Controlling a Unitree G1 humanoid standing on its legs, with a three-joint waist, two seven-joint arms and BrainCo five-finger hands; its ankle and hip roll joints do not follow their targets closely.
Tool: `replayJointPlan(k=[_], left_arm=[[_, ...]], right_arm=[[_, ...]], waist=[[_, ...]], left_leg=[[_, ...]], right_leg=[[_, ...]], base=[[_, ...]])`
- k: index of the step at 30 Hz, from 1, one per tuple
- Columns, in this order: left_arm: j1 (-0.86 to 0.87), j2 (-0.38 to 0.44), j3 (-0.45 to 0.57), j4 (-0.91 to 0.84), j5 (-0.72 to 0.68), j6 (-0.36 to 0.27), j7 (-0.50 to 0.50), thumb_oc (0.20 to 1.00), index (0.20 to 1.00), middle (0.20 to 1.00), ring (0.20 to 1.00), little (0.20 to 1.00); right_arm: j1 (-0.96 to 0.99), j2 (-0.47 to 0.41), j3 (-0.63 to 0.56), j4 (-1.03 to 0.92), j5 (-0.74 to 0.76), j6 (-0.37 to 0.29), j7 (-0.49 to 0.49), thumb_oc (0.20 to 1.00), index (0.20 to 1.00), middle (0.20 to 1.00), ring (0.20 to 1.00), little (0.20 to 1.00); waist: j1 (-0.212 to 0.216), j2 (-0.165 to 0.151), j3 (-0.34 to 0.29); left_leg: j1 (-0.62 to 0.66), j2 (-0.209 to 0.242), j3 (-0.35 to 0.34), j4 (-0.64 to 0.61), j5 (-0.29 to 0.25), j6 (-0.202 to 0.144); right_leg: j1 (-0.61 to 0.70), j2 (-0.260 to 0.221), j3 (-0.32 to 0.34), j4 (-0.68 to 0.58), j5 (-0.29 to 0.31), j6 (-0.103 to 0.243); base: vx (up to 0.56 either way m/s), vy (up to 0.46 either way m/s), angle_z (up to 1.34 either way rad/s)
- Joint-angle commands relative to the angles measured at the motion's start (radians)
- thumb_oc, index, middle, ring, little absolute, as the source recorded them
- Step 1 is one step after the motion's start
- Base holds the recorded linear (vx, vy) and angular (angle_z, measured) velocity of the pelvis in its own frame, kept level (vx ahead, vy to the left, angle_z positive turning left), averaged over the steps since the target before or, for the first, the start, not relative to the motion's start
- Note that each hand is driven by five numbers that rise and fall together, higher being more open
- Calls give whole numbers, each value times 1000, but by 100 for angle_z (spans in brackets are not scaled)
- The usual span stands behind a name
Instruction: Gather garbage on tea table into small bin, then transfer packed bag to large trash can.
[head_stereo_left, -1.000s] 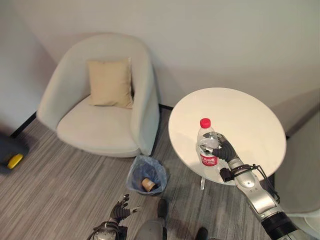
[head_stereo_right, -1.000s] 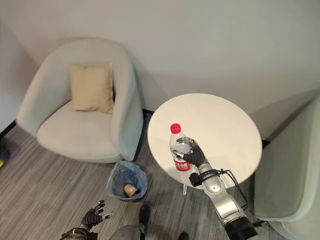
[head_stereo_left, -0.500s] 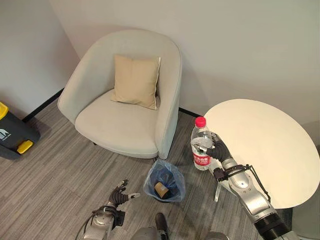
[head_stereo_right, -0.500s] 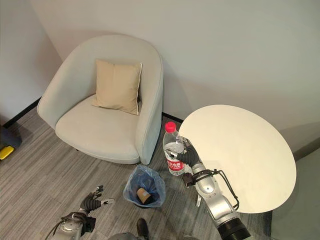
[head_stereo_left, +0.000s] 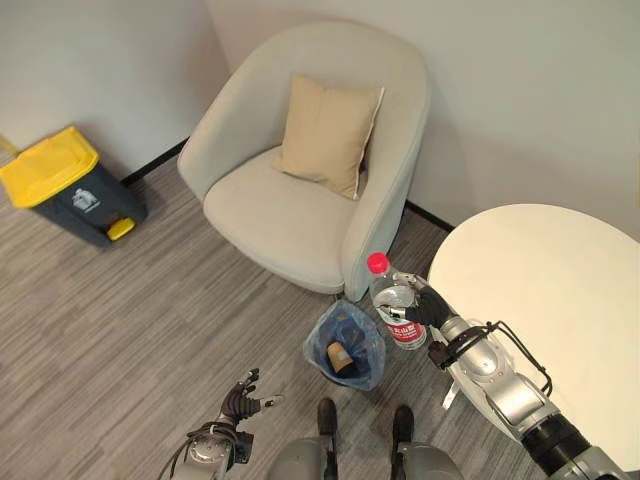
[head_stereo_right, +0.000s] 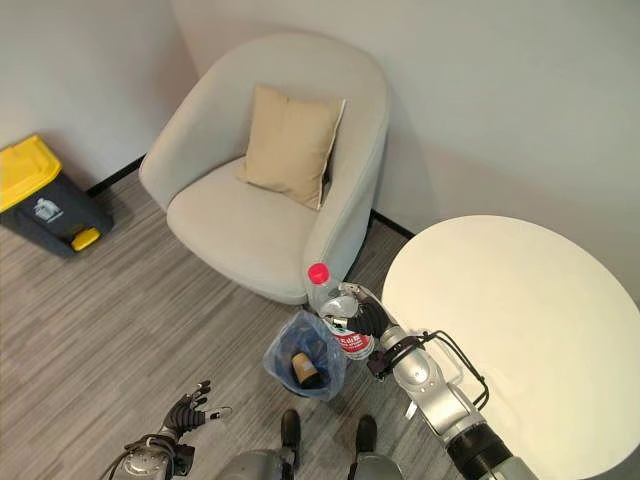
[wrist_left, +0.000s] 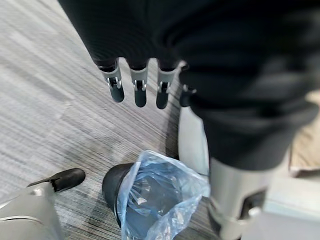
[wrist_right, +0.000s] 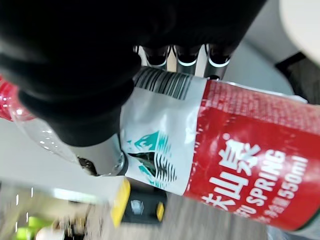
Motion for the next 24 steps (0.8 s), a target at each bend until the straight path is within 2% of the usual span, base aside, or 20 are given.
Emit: replayJointPlan(k=[1, 4, 9, 10, 11, 12, 13, 20, 21, 24], left_arm=[[-106, 32, -15, -12, 13, -37, 36, 1000, 1000, 1000, 1000, 1000], [-167, 28, -42, 6, -30, -44, 77, 1000, 1000, 1000, 1000, 1000], [-216, 40, -79, -6, -41, -50, 92, 1000, 1000, 1000, 1000, 1000], [-242, 51, -95, -16, -50, -54, 101, 1000, 1000, 1000, 1000, 1000], [-250, 54, -99, -21, -53, -54, 103, 1000, 1000, 1000, 1000, 1000], [-253, 55, -100, -21, -53, -54, 103, 1000, 1000, 1000, 1000, 1000], [-262, 61, -102, -26, -61, -56, 108, 1000, 1000, 1000, 1000, 1000], [-329, 98, -124, -111, -105, -73, 131, 1000, 1000, 1000, 1000, 1000], [-346, 103, -131, -126, -111, -73, 131, 1000, 1000, 1000, 1000, 1000], [-367, 114, -155, -143, -114, -75, 134, 1000, 1000, 1000, 1000, 1000]], right_arm=[[-138, 53, 39, -46, -40, -55, -23, 200, 200, 200, 200, 200], [-263, 89, 92, 25, -104, -42, -85, 200, 200, 200, 200, 200], [-355, 100, 109, 114, -170, -21, -156, 200, 200, 200, 200, 200], [-395, 106, 105, 167, -176, -8, -192, 200, 200, 200, 200, 200], [-405, 112, 104, 189, -178, -5, -206, 200, 200, 200, 200, 200], [-408, 113, 103, 190, -178, -6, -207, 200, 200, 200, 200, 200], [-427, 116, 95, 226, -173, -1, -221, 200, 200, 200, 200, 200], [-575, 98, 36, 394, -94, 19, -301, 200, 200, 200, 200, 200], [-611, 87, 36, 428, -77, 24, -305, 200, 200, 200, 200, 200], [-667, 80, 33, 490, -44, 30, -313, 200, 200, 200, 200, 200]], waist=[[5, -51, 67], [33, -39, 113], [45, -25, 146], [49, -18, 170], [50, -19, 175], [51, -17, 175], [53, -17, 184], [61, 10, 210], [64, 13, 197], [69, 21, 190]], left_leg=[[-73, -50, -52, 164, -161, -30], [-194, -51, -77, 237, -156, -39], [-312, -64, -97, 300, -152, -41], [-375, -64, -99, 341, -154, -41], [-395, -64, -98, 364, -185, -45], [-411, -66, -96, 359, -156, -41], [-439, -66, -96, 395, -189, -45], [-757, -87, -91, 574, -212, -30], [-836, -95, -92, 609, -216, -23], [-925, -106, -94, 657, -220, -17]], right_leg=[[-64, -56, 12, 109, -125, 28], [-173, -83, -16, 207, -156, 21], [-285, -108, -37, 304, -186, 9], [-350, -121, -38, 358, -196, 5], [-373, -120, -24, 387, -231, 7], [-386, -124, -32, 381, -205, 1], [-424, -126, -19, 432, -239, 6], [-752, -165, 24, 649, -289, -10], [-839, -172, 41, 699, -302, -11], [-933, -188, 59, 754, -314, -19]], base=[[-164, -30, 44], [-165, -22, 40], [-95, -3, 35], [-15, -15, 33], [-96, 13, 32], [9, -14, 32], [-78, 18, 27], [-81, 27, 18], [-38, 14, 16], [-1, 18, 16]])
